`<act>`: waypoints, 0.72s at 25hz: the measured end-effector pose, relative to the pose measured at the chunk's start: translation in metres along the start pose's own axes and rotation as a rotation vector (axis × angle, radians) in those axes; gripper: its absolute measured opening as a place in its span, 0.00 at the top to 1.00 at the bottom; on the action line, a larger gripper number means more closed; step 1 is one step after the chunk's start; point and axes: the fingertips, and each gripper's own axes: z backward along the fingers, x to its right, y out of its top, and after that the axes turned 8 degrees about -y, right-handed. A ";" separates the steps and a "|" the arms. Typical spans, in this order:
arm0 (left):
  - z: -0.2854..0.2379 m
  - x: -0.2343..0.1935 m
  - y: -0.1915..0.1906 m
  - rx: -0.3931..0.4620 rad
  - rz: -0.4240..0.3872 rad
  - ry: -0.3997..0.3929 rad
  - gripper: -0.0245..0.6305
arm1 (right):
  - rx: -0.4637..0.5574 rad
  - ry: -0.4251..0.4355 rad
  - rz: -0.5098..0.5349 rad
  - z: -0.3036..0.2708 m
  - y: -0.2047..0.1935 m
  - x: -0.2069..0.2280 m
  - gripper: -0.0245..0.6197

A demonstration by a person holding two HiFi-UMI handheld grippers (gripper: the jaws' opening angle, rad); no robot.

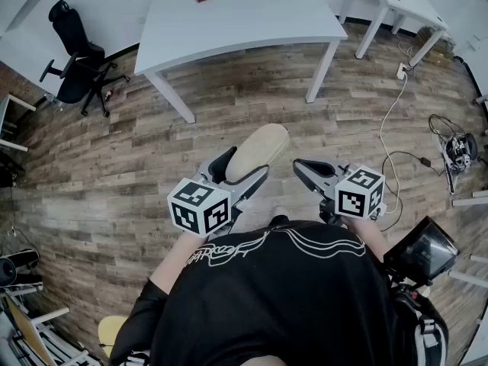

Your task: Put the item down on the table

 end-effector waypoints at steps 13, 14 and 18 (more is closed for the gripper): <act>-0.072 -0.004 0.080 0.083 -0.120 0.045 0.38 | 0.075 0.003 0.082 0.029 0.070 0.082 0.95; -0.073 -0.007 0.083 0.088 -0.122 0.053 0.38 | 0.080 0.008 0.087 0.027 0.074 0.084 0.95; -0.080 -0.025 0.094 0.101 -0.119 0.076 0.38 | 0.086 0.029 0.107 0.013 0.087 0.094 0.95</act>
